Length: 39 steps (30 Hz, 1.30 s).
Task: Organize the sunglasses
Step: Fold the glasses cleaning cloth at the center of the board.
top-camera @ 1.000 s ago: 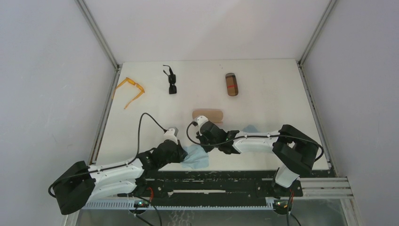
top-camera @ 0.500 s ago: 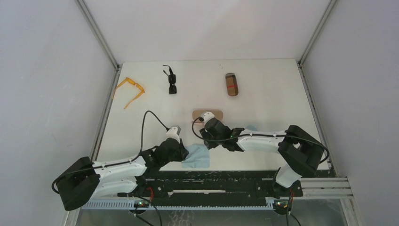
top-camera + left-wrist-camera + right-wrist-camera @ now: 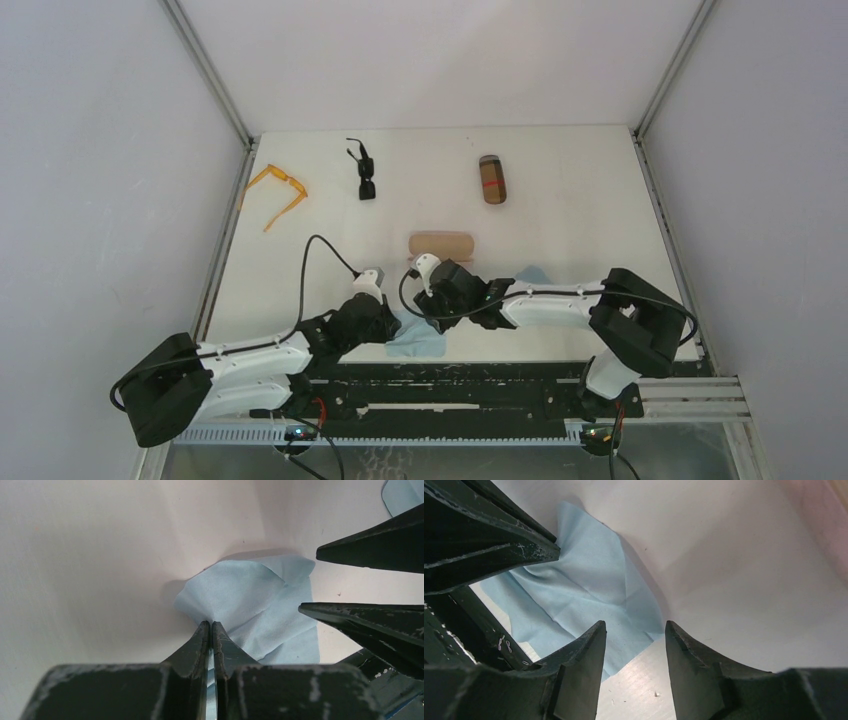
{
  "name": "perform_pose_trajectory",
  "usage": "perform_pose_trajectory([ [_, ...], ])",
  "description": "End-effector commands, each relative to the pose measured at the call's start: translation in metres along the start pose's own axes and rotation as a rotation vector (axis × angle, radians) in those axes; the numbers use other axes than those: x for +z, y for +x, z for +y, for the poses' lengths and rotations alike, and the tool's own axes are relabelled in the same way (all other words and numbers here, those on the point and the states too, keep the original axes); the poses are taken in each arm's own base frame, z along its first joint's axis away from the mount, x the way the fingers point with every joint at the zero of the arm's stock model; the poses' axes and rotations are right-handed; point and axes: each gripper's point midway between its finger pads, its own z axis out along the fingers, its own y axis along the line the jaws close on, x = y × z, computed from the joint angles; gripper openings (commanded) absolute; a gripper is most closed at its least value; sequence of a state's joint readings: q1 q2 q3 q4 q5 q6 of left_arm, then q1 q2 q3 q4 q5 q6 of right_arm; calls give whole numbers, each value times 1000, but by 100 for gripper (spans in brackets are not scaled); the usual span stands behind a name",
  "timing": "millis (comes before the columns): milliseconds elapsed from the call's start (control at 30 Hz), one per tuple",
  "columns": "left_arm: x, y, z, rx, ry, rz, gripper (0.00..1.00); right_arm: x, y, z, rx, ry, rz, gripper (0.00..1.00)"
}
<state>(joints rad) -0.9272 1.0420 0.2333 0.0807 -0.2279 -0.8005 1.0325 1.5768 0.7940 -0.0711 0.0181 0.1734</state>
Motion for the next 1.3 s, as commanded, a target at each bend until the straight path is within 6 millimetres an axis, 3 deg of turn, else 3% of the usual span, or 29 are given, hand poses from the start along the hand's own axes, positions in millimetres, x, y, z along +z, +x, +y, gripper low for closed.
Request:
perform_pose_trajectory([
  [0, 0, -6, -9, 6, 25, -8, 9, 5, -5, 4, -43, -21, -19, 47],
  [300, 0, -5, -9, 2, 26, -6, 8, 16, 2, 3, -51, -16, 17, 45],
  [533, 0, -4, -8, 4, 25, -4, 7, 15, -4, -3, -38, 25, -2, 31],
  [700, -1, -3, -7, 4, 24, -3, 7, 13, -7, -10, -40, 64, -16, 44],
  [1033, -1, -3, -6, 2, 25, -1, 6, 16, -13, -22, -59, 137, -25, 43],
  [1267, -1, -3, -6, 4, 24, 0, 6, 19, -17, -16, -68, 88, -34, 41],
])
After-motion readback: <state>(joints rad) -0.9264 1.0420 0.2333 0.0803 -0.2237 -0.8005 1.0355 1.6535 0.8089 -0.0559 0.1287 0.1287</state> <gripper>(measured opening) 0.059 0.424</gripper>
